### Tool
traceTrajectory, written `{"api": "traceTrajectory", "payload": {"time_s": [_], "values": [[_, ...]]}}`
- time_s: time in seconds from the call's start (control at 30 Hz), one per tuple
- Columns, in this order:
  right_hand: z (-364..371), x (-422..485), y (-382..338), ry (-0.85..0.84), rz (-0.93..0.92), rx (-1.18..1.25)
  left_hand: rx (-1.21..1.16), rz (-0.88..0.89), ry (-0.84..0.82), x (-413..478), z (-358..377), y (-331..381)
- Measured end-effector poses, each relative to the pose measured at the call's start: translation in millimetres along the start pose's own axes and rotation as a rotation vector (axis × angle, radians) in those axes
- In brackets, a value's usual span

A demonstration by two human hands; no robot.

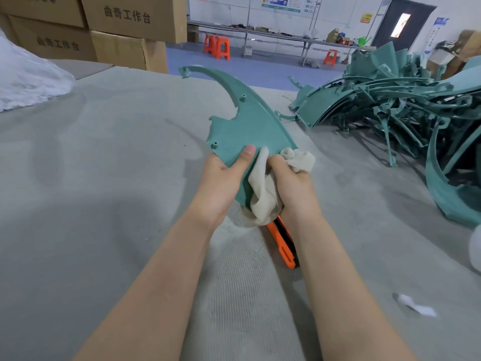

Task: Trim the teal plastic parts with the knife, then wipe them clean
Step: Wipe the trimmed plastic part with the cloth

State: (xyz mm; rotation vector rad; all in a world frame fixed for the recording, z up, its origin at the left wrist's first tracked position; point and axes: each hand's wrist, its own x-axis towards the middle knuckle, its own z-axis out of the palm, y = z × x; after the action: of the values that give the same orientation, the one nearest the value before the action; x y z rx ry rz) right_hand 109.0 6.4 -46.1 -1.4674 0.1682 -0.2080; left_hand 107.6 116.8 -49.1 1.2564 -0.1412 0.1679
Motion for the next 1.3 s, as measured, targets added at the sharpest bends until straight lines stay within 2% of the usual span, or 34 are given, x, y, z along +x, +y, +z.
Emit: {"api": "traceTrajectory", "payload": {"time_s": [0.17,0.37,0.53,0.8,0.93,1.0,1.03,1.1,1.13,1.17,1.23,1.3], "values": [[1.1,1.3,1.6,-0.018,0.000,0.036,-0.025,-0.004,0.003,0.6,-1.4,3.4],[-0.1,4.3,3.8,0.048,0.032,0.006,0.043,0.018,0.016,-0.4,4.1,-1.2],[1.4,1.8,1.7,-0.016,0.003,-0.012,0.015,0.006,0.056,2.5,-1.4,1.6],[1.4,0.2,-1.1,0.041,0.036,-0.033,0.006,-0.019,0.066,2.2,1.0,2.7],[-2.6,3.9,-1.3,0.249,-0.040,-0.097,0.139,0.080,0.293,5.9,-1.6,4.7],[-5.2,2.6,-7.9,0.272,-0.052,0.032,0.288,0.157,0.348,7.4,-0.9,3.6],[-3.7,1.2,-9.1,0.191,-0.039,0.141,0.379,0.167,0.320,7.0,3.3,2.8],[8.8,-10.0,-11.1,-0.110,-0.038,0.295,0.566,0.132,0.146,3.5,16.1,-2.8],[17.0,-17.2,-10.1,-0.238,-0.024,0.229,0.690,0.115,0.019,0.5,21.0,-7.1],[21.2,-18.4,-7.3,-0.297,-0.014,0.120,0.823,0.130,-0.100,-3.5,22.9,-7.9],[19.2,-13.2,-0.8,-0.289,-0.055,0.002,0.995,0.222,-0.233,-5.0,15.7,-5.6],[7.1,-1.7,1.8,-0.182,-0.132,0.050,1.018,0.248,-0.337,-4.6,4.0,0.4]]}}
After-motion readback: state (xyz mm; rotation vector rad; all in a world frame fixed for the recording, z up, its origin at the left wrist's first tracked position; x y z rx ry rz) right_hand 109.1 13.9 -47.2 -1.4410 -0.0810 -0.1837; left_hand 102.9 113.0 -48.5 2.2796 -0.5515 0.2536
